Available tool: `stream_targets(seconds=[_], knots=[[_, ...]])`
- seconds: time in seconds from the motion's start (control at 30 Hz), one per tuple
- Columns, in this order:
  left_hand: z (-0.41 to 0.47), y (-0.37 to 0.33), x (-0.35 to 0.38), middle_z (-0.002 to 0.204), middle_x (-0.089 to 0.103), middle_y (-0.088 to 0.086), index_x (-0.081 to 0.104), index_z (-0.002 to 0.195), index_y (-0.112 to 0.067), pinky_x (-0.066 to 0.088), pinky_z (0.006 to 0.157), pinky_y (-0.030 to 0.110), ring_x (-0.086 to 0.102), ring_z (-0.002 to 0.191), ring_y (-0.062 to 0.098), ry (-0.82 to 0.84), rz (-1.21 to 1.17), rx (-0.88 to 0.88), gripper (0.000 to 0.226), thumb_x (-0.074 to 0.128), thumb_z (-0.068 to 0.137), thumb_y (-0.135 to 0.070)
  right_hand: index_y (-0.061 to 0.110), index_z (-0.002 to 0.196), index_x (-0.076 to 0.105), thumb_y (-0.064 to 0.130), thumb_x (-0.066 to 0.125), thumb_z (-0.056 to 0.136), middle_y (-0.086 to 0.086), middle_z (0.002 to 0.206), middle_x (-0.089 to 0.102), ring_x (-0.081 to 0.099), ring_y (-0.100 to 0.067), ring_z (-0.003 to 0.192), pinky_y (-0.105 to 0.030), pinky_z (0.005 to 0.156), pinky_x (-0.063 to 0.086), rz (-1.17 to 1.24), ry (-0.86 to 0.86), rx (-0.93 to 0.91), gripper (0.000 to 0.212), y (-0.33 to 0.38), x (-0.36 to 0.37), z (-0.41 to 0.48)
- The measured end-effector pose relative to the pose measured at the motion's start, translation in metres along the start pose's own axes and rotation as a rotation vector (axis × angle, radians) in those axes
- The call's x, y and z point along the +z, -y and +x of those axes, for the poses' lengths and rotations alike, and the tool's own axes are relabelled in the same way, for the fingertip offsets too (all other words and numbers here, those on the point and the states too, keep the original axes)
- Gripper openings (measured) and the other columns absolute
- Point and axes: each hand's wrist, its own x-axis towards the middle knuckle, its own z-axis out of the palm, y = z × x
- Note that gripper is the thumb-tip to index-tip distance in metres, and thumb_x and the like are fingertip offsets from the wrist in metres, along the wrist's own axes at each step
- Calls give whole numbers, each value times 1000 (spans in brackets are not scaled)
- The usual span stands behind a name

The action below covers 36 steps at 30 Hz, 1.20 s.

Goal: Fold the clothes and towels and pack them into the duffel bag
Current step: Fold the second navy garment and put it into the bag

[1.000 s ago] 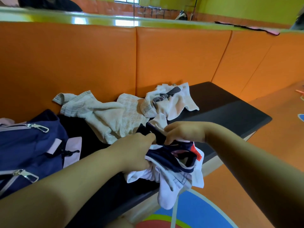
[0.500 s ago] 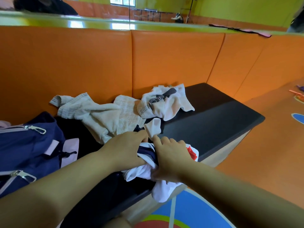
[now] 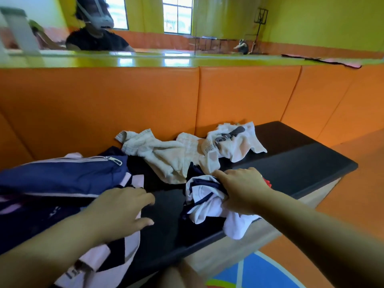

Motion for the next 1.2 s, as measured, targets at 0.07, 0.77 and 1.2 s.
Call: stream_targets(seconds=[0.07, 0.77, 1.2], knots=[[-27, 15, -7, 118, 54, -16, 47, 119, -38, 41, 77, 27, 54, 108, 11, -30, -7, -24, 45, 42, 83, -64, 31, 116, 42, 39, 60, 73, 3, 95, 60, 56, -24, 84, -30, 63, 32, 9, -52, -14, 47, 12, -20, 2], [-253, 147, -36, 101, 65, -6, 61, 113, -26, 49, 73, 32, 62, 95, 18, -120, 114, -473, 37, 65, 81, -42, 23, 123, 49, 52, 69, 56, 2, 104, 69, 67, -27, 90, -38, 63, 47, 65, -586, -392, 75, 239, -106, 45], [-268, 184, -49, 135, 23, 3, -2, 142, -49, 47, 51, 27, 55, 67, 13, 19, -215, -849, 98, 68, 75, -38, 34, 133, 33, 40, 55, 82, 1, 112, 58, 54, -26, 104, -40, 83, 36, -102, -191, -556, 57, 307, -86, 83]])
